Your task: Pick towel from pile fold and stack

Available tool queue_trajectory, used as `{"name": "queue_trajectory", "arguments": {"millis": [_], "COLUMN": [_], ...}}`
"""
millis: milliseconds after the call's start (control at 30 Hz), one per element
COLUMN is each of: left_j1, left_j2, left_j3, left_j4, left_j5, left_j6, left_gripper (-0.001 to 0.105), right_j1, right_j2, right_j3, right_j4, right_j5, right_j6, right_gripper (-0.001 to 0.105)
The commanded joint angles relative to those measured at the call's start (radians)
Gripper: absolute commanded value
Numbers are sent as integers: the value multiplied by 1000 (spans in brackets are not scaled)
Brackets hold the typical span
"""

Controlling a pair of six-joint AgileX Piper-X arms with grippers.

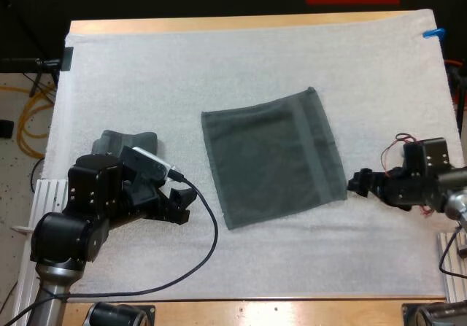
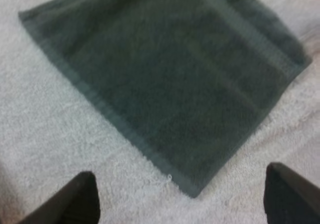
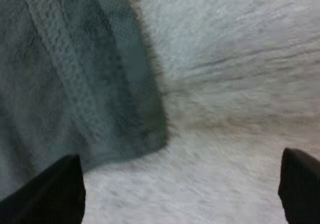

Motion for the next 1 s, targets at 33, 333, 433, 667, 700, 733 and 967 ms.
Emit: {"name": "queue_trajectory", "arguments": {"millis": [33, 333, 433, 667, 700, 733, 967], "left_j1": [0, 0, 0, 0, 0, 0, 0], "left_j2": [-5, -5, -5, -5, -5, -5, -5], "left_j3": [-6, -6, -6, -6, -6, -6, -6], "left_j4": [-11, -11, -11, -11, -11, -11, -44], "left_j5": [10, 14, 14, 14, 14, 14, 14], "left_j6": [-1, -1, -1, -1, -1, -1, -1], "left_gripper": [66, 66, 66, 66, 66, 66, 66], "right_j1": [-3, -3, -3, -3, -3, -3, -3], "right_j2": [39, 213, 245, 282, 286, 287, 287], "right_j3": [0, 0, 0, 0, 0, 0, 0], "right_j4": [-50, -146, -151, -159, -164, -172, -213], "right_j5": [-83, -254, -278, -280, -280, -278, -237], "right_j6": [28, 79, 79, 93, 95, 98, 123], "right_gripper": [76, 76, 68, 45, 45, 45, 37]}}
